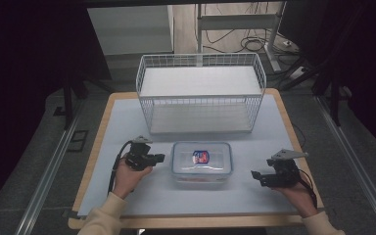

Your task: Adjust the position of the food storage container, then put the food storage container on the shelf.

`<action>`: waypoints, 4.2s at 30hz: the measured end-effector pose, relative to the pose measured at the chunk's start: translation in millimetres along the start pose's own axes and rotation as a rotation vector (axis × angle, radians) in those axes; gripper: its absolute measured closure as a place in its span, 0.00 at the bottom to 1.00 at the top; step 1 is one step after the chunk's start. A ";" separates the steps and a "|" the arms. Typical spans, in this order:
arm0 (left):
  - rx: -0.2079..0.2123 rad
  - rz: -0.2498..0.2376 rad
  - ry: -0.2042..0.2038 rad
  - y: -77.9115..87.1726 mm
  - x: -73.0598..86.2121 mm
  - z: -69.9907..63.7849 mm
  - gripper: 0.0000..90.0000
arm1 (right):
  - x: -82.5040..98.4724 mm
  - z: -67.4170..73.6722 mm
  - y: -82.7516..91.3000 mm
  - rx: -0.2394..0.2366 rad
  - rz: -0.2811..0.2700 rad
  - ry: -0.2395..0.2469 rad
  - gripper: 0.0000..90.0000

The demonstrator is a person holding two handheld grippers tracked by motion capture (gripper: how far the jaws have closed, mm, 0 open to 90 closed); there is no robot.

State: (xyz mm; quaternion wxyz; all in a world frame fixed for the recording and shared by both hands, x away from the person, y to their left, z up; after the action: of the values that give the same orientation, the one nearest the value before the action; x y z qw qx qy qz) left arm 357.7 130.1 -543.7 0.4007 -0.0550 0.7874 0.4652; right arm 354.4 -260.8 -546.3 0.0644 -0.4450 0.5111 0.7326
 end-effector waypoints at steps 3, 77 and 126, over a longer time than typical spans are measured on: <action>-0.008 -0.018 0.010 11.1 4.1 4.0 1.00 | -1.3 0.4 -0.2 -0.003 -0.007 -0.002 0.21; 0.440 0.026 0.294 -34.7 -11.0 -15.0 0.38 | -49.7 41.1 -28.9 -0.322 0.023 -0.148 0.18; 0.407 -0.025 0.284 -31.4 -8.3 -20.4 0.39 | -55.2 48.9 -52.8 -0.522 0.140 -0.438 0.44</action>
State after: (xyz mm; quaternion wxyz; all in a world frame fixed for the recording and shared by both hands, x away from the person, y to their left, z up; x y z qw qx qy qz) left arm 365.9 94.2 -554.7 0.2948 -0.0477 0.9125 0.2795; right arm 387.6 -176.6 -539.2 0.0060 -0.2426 0.3096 0.9194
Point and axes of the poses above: each handheld gripper's, and its own axes: y roughly backward along the jaws, x roughly out of its underside, z roughly to its left, the point moved 7 cm from there along -y, roughly forward along the jaws, and after that the axes turned 3 degrees about -y, right-handed, at the moved point
